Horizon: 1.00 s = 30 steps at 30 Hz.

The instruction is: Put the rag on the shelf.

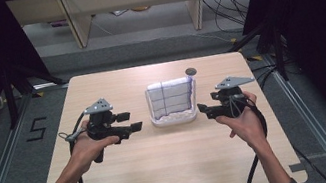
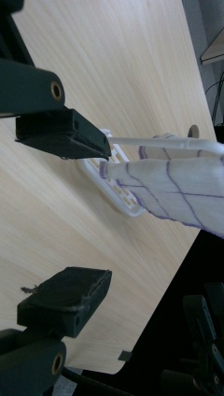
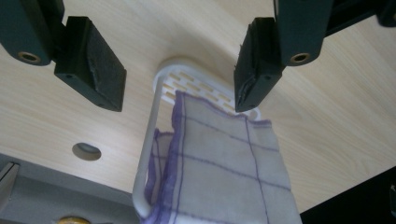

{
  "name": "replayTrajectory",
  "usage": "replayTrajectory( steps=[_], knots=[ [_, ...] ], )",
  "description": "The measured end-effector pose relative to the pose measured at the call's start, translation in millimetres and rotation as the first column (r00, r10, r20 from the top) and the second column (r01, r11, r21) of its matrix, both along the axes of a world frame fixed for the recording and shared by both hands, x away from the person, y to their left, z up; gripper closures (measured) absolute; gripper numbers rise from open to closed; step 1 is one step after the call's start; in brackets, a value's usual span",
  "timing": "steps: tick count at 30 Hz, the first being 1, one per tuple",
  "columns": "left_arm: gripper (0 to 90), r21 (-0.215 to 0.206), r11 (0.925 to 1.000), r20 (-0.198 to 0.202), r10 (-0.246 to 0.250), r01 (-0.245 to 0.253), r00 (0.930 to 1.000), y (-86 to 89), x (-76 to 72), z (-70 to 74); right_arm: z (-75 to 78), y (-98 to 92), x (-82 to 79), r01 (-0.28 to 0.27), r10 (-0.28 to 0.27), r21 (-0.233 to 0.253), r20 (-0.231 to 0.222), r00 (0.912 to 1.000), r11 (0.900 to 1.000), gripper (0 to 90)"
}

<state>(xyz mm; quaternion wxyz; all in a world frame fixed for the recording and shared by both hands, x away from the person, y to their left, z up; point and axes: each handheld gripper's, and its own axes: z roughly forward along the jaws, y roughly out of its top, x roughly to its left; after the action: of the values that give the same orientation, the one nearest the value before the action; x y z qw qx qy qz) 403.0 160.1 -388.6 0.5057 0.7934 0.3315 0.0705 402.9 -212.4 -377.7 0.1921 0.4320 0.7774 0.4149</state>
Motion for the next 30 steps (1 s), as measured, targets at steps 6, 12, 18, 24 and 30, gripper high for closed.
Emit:
replayTrajectory(
  steps=[6,12,18,24,30],
  knots=[
    [32.9,0.004,1.0000,-0.001,0.006,-0.006,1.0000,3.8,-10.9,-9.0,-7.8,2.4,-10.1,-0.029,0.029,-0.005,-0.011,0.9995,1.000,34.6],
    [30.8,0.003,1.0000,-0.004,0.001,-0.001,1.0000,9.9,-20.8,-17.7,-12.1,9.0,-17.8,-0.042,0.042,-0.014,-0.015,0.9990,0.999,33.1],
    [29.2,0.014,0.9999,-0.013,0.010,-0.010,0.9999,14.7,-28.5,-29.2,-24.5,11.3,-23.5,-0.053,0.052,-0.026,-0.034,0.9980,0.998,31.1],
    [27.7,0.011,0.9997,-0.018,0.021,-0.021,0.9996,17.9,-34.7,-42.3,-35.0,13.9,-32.4,-0.060,0.058,-0.028,-0.062,0.9964,0.998,30.9],
    [25.9,0.021,0.9995,-0.035,0.024,-0.024,0.9991,22.5,-43.6,-54.1,-45.1,13.6,-44.1,-0.059,0.059,-0.004,-0.060,0.9965,0.998,30.9]
  ],
)
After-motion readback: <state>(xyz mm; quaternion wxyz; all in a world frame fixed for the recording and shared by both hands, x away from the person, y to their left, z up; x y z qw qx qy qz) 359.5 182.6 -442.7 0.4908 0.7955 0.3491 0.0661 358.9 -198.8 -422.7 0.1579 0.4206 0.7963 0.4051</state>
